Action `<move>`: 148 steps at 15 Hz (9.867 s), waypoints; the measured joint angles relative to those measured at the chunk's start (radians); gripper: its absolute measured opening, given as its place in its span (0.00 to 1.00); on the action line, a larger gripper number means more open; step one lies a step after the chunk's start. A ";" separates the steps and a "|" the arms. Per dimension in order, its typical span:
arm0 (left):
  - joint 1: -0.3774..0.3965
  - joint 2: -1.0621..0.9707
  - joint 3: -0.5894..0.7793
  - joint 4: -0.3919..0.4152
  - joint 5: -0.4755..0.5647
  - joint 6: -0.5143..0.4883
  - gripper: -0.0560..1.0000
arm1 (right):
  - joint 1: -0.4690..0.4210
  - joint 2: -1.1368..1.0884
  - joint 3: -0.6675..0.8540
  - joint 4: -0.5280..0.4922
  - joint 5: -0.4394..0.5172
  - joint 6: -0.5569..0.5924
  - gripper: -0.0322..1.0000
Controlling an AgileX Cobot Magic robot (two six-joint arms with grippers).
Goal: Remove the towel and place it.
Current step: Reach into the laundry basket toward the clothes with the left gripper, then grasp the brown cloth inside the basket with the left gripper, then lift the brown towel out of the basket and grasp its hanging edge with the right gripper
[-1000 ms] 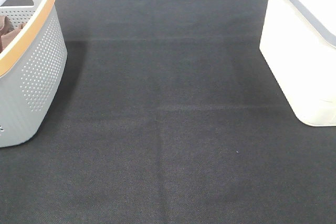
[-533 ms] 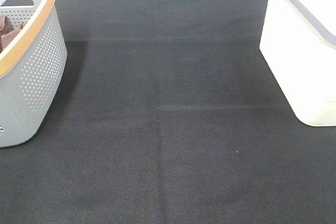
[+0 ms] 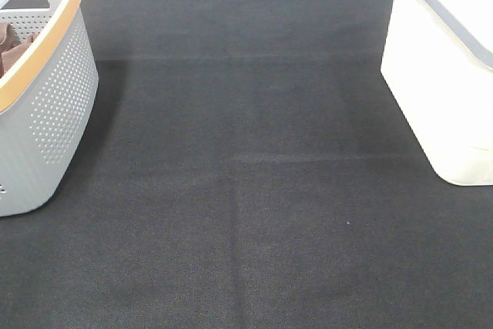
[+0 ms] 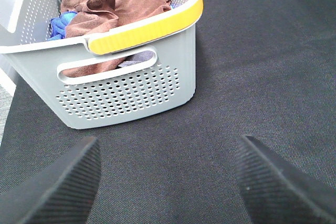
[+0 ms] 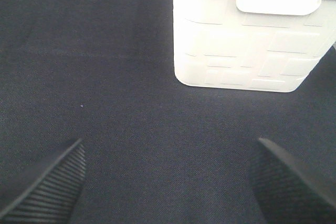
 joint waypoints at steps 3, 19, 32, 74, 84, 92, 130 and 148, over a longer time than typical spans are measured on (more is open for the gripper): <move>0.000 0.000 0.000 0.000 0.000 0.000 0.71 | 0.000 0.000 0.000 0.000 0.000 0.000 0.81; 0.000 0.000 0.000 0.000 0.000 0.000 0.71 | 0.000 0.000 0.000 0.000 0.000 0.000 0.81; 0.000 0.000 0.000 0.000 0.000 0.000 0.71 | 0.000 0.000 0.000 0.000 0.000 0.000 0.81; 0.000 1.971 -1.164 0.521 -0.081 -0.207 0.70 | 0.000 0.000 0.000 0.000 0.000 0.000 0.81; 0.000 2.091 -1.164 0.482 -0.143 -0.224 0.68 | 0.000 0.000 0.000 0.000 0.000 0.000 0.81; 0.000 2.111 -1.164 0.513 -0.170 -0.256 0.52 | 0.000 0.000 0.000 0.000 0.000 0.000 0.81; -0.235 1.456 -1.176 0.211 -0.848 -0.312 0.05 | 0.000 0.234 0.000 0.091 -0.022 0.046 0.81; -0.491 1.824 -1.176 -0.006 -0.717 -0.314 0.05 | 0.000 0.770 -0.011 1.151 -0.245 -0.890 0.77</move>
